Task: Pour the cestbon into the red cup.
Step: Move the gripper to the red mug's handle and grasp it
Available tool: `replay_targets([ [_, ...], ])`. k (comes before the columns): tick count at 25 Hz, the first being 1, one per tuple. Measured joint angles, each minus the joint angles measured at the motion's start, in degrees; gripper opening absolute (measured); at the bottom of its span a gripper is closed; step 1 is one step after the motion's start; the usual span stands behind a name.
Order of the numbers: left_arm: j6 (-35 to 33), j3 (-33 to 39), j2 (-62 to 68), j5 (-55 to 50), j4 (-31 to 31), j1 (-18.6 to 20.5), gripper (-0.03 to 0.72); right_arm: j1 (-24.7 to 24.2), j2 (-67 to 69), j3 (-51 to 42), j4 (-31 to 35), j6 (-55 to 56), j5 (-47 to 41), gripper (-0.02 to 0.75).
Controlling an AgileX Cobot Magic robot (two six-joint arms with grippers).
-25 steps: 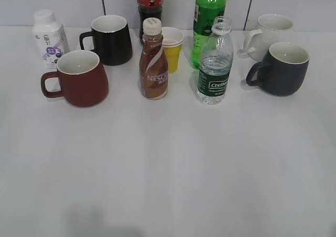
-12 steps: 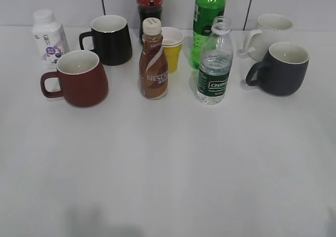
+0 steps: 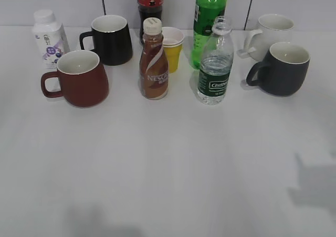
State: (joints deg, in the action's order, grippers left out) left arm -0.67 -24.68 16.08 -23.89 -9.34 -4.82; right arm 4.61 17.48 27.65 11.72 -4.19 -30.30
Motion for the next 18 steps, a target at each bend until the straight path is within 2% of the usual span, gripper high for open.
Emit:
replay_targets([
  [7, 0.00, 2.36, 21.83, 23.89, -0.17, 0.00, 0.240, 5.60, 15.70, 0.00, -0.16, -6.17, 17.50, 0.501],
  [13, 0.00, 2.55, 42.44, 44.78, -0.64, 0.00, 0.241, 5.92, 32.54, -0.06, -0.06, -6.62, 27.50, 0.501],
  [18, 1.60, 3.09, 52.75, 51.22, -0.64, -0.79, 0.241, 6.10, 41.74, -0.12, 0.30, -6.69, 37.88, 0.501],
])
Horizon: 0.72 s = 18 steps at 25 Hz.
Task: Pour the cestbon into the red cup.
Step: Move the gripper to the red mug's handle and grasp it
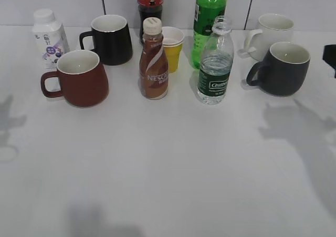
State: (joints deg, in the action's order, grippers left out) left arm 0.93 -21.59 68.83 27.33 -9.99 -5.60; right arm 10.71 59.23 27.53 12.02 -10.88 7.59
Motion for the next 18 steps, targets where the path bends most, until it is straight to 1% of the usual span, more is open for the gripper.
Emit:
replay_targets([
  [2, 1.33, 1.47, 1.99, 1.19, 0.18, -2.02, 0.241, 0.70, 2.61, 0.00, -0.47, 0.00, 3.38, 0.501],
  [4, 1.71, 3.70, 2.59, 3.01, 0.61, -5.49, 0.241, 2.24, 4.83, 0.00, -1.79, 0.00, 6.17, 0.501],
  [7, 1.73, 7.83, 2.70, 6.11, 0.66, -12.01, 0.241, 4.89, 7.05, 0.00, -3.28, 0.05, 9.47, 0.501],
  [9, 1.73, 9.75, 3.15, 6.84, 0.47, -14.57, 0.241, 6.07, 8.29, 0.00, -3.42, 0.11, 10.80, 0.501],
  [12, 1.78, 10.32, 5.05, 9.25, 0.07, -15.56, 0.241, 6.59, 9.89, 0.00, -3.67, 0.35, 11.67, 0.501],
  [16, 1.78, 10.38, 10.63, 20.75, -0.05, -15.56, 0.247, 6.59, 10.20, 0.00, -3.87, 0.35, 12.61, 0.501],
  [18, 1.72, 10.38, 14.96, 26.21, -0.05, -15.56, 0.267, 6.59, 10.20, 0.00, -3.92, 0.41, 13.20, 0.501],
])
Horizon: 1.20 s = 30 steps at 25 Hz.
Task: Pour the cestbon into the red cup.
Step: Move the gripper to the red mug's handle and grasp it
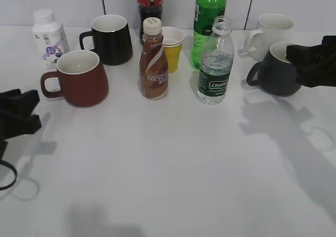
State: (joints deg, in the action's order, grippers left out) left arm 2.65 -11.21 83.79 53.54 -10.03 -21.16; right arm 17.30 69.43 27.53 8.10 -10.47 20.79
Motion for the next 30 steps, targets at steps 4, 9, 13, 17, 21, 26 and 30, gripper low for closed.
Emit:
replay_targets([
  [4, -0.07, -0.05, 9.72, 10.47, 0.06, 0.00, 0.327, 0.00, 0.00, 0.00, -0.07, 0.41, 0.42, 0.501],
  [9, -0.19, -2.06, 18.03, 14.85, -2.12, 0.00, 0.340, 0.05, 0.00, 0.00, -1.73, 2.68, 0.42, 0.501],
  [13, -0.24, -5.75, 20.35, 15.27, -2.71, 0.00, 0.340, 0.05, 0.00, 0.00, -2.11, 3.11, 0.42, 0.501],
  [17, -0.60, -9.26, 21.55, 15.47, -2.83, 0.95, 0.340, 0.05, 0.00, 0.00, -2.28, 3.24, 0.47, 0.501],
  [21, -0.84, -11.58, 23.23, 15.50, -1.86, 3.05, 0.337, 0.05, 0.00, 0.00, -2.28, 3.31, 0.48, 0.501],
  [26, -0.90, -12.51, 23.67, 15.32, 1.79, 5.19, 0.295, 0.05, 0.00, 0.00, -2.33, 3.37, 0.48, 0.501],
  [30, -2.65, -12.56, 23.74, 15.38, 2.82, 6.03, 0.287, 0.05, 0.00, 0.00, -2.38, 3.41, 0.54, 0.501],
])
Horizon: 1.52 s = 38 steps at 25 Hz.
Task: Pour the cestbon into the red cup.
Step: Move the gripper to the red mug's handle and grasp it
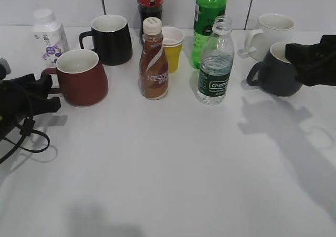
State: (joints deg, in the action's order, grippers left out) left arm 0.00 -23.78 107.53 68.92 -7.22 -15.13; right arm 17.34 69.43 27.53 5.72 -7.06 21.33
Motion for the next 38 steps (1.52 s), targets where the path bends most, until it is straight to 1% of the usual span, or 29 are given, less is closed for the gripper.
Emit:
replay_targets([
  [5, -3.47, -0.33, 0.00, -0.54, 0.47, 0.35, 0.272, 0.00, 0.00, 0.00, -0.05, 0.00, 0.00, 0.501],
  [14, -3.84, -5.48, 0.00, -7.83, 2.10, 1.03, 0.267, 0.00, 0.00, 0.00, -0.09, 0.00, 0.00, 0.501],
  [18, -3.84, -5.79, 0.00, -8.35, 3.25, 2.94, 0.256, 0.00, 0.00, 0.00, -0.09, 0.00, 0.00, 0.501],
  [21, -3.84, -5.79, 0.23, -8.64, 6.74, 5.24, 0.245, 0.00, 0.00, 0.00, -0.09, 0.00, 0.00, 0.501],
  [23, -3.84, -5.89, 0.72, -8.59, 11.18, 6.70, 0.244, 0.00, 0.00, 0.00, -0.09, 0.00, 0.00, 0.501],
  [24, -3.84, -5.89, 0.83, -8.65, 13.03, 7.12, 0.244, 0.00, 0.00, 0.00, -0.09, 0.00, 0.00, 0.501],
  [26, -3.84, -5.89, 0.82, -8.71, 14.57, 7.58, 0.244, 0.00, 0.00, 0.00, -0.11, 0.00, 0.00, 0.501],
  [31, -3.84, -6.41, 0.84, -8.79, 15.24, 7.91, 0.241, 0.00, 0.00, 0.00, -0.11, 0.00, 0.06, 0.501],
  [38, -3.84, -9.18, 0.84, -12.84, 16.41, 8.10, 0.241, 0.00, 0.00, 0.00, -0.11, 0.00, 0.01, 0.501],
])
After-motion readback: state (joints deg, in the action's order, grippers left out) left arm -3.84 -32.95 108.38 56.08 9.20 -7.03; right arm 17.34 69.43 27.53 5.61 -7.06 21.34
